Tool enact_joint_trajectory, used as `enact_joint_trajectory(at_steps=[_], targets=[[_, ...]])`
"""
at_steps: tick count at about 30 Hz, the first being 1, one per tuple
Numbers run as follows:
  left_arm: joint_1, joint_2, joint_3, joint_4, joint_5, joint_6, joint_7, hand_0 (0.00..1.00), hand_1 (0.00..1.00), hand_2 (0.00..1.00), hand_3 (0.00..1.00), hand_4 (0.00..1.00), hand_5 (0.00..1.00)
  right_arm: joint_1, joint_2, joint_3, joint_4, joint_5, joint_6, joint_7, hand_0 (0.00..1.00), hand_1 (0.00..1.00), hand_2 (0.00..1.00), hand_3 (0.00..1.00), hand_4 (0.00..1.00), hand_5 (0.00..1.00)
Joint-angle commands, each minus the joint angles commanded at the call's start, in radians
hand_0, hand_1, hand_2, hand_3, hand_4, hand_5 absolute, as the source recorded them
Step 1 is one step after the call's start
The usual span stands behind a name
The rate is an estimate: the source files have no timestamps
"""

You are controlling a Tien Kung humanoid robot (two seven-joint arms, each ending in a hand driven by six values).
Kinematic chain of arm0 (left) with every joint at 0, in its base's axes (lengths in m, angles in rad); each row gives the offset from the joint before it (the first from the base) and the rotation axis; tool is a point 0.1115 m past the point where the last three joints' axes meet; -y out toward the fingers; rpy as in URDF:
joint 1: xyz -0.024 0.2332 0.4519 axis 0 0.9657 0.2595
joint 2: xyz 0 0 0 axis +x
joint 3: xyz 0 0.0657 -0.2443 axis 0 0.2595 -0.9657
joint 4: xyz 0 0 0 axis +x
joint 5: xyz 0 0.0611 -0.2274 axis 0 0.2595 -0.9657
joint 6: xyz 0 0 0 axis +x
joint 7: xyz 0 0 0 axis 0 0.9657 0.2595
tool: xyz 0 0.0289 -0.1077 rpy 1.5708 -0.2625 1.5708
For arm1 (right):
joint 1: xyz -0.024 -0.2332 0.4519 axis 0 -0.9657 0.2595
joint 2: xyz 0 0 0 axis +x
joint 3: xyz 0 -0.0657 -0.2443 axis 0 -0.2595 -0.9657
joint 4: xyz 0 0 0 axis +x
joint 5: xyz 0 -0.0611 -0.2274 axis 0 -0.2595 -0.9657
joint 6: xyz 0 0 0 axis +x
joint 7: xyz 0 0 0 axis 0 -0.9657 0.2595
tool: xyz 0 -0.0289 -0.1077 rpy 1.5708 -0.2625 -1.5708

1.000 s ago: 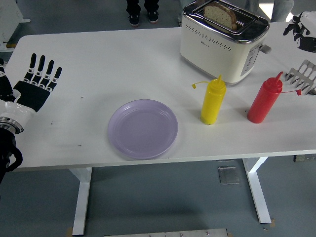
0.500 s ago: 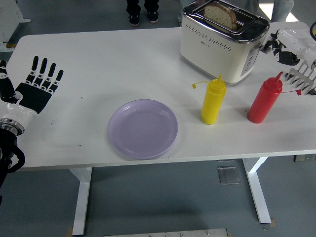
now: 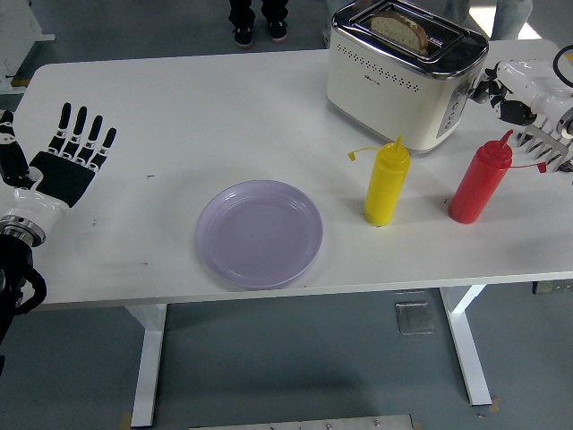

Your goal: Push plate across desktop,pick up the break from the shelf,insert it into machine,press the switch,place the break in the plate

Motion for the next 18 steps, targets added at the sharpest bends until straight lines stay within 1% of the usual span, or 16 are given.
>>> enact_joint_trajectory(at_steps=[6,18], targets=[[0.001,-0.001,0.002,0.001,-0.002,0.000,-0.002,0.801,0.747,0.704,0.697,0.816,0.998,0.002,0.009,-0.024,-0.024,0.013,-0.010,0.008,0.482,0.473,0.620,0.530,0.002,0.002],[-0.001,-0.001,0.007,0.000,-0.005,0.001,-0.006,0.800,0.746,0.704,0.698,0.817,0.998,-0.001,0.038,-0.072,-0.076,0.050,-0.050,0.036,0.478,0.473,0.618,0.530,0.002,0.002]])
